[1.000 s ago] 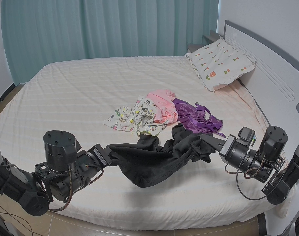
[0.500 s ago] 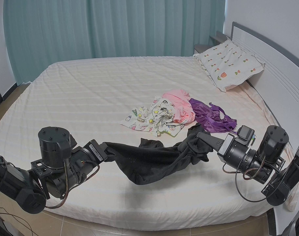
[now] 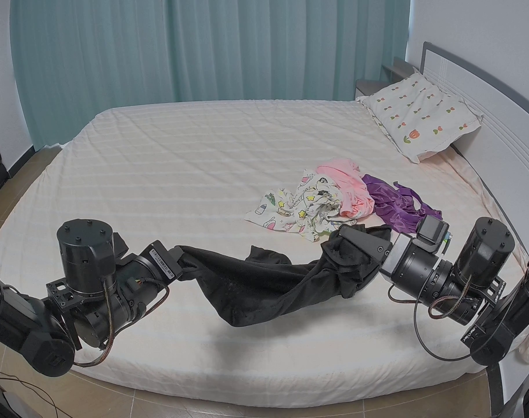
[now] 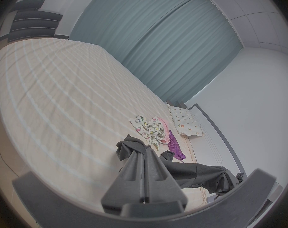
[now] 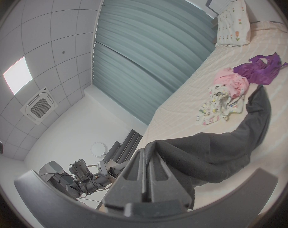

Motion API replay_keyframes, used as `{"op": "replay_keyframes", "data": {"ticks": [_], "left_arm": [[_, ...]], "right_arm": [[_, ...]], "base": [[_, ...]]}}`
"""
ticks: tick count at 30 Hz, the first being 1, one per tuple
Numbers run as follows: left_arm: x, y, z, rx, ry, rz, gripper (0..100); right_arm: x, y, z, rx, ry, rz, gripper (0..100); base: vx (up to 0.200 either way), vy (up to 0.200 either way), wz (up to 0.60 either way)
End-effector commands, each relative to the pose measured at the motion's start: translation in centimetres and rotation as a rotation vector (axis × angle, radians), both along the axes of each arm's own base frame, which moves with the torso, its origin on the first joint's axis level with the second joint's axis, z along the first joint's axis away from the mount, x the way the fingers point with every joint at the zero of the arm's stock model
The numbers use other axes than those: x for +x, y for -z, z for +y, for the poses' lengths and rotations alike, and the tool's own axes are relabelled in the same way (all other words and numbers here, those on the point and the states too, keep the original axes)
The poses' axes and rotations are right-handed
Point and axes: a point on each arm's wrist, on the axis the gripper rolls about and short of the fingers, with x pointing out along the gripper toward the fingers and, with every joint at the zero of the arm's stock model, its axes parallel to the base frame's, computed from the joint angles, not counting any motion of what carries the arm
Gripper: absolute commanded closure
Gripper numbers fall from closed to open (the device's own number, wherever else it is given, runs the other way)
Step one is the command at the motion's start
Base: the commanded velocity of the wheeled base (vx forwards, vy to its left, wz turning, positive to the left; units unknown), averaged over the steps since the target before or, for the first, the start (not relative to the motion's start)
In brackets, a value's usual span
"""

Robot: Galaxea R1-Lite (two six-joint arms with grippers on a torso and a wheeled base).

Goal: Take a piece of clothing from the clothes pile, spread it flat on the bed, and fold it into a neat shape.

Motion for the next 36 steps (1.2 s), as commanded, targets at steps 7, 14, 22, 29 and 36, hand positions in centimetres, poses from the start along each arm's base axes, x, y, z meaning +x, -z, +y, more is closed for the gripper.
{"op": "replay_keyframes", "data": {"ticks": [7, 14, 22, 29, 36], "left_arm": [[-0.6, -1.0, 0.3, -0.016, 0.000, -0.030, 100], [-0.8, -1.1, 0.4, -0.017, -0.003, -0.035, 100], [-1.8, -2.0, 0.8, -0.023, 0.001, -0.050, 100], [-2.2, -1.7, 1.1, -0.013, 0.001, -0.031, 100], [-2.4, -1.4, 1.3, -0.006, 0.000, -0.023, 100]], "right_arm": [[-0.4, -0.7, 1.0, 0.011, -0.038, -0.043, 100], [-0.7, -0.6, 1.4, 0.000, -0.054, -0.051, 100], [-1.0, -0.8, 1.7, 0.002, -0.067, -0.058, 100], [-1.7, -1.6, 1.7, 0.014, -0.083, -0.083, 100], [-1.9, -1.6, 1.4, 0.013, -0.082, -0.079, 100]], "base": [[0.000, 0.200, 0.00], [0.000, 0.200, 0.00], [0.000, 0.200, 0.00], [0.000, 0.200, 0.00], [0.000, 0.200, 0.00]]}}
